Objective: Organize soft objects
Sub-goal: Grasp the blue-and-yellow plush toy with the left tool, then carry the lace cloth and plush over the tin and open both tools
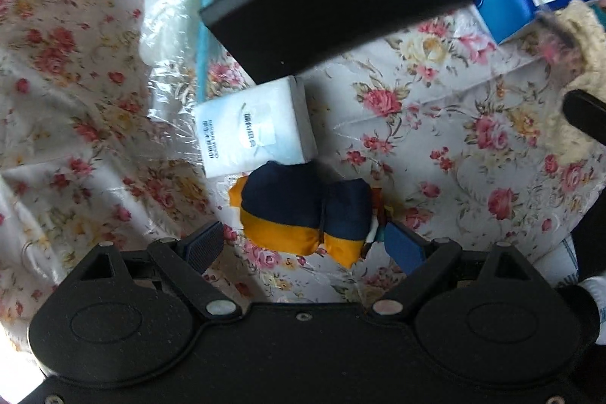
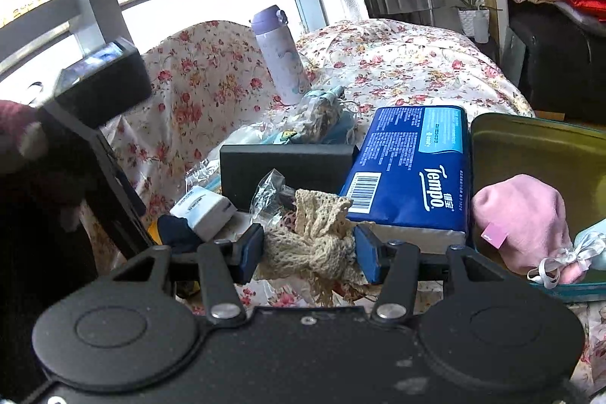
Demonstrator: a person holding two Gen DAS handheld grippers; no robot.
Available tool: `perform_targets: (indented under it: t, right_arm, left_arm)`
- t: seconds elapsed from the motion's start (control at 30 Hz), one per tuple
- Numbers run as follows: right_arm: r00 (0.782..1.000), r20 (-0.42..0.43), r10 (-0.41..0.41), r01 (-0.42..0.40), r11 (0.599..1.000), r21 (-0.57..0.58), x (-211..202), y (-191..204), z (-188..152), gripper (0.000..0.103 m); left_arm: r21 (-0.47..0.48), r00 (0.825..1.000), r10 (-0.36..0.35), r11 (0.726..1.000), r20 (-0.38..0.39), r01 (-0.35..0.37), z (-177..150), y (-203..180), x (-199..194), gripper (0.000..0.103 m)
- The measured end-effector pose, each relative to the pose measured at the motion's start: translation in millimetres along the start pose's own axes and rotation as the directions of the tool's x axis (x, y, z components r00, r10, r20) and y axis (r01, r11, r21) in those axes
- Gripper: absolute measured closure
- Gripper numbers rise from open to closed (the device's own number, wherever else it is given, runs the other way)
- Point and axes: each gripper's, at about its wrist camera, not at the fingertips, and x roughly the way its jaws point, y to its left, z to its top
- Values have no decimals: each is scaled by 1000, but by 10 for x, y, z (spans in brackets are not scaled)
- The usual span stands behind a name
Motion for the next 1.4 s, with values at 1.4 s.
perform_targets:
  t: [1.4]
  right_arm:
    - [991, -36, -131, 128, 987, -94, -58, 83, -299, 51]
  left_arm:
    - [-564, 862, 104, 793, 496, 229, -815, 294, -645, 41]
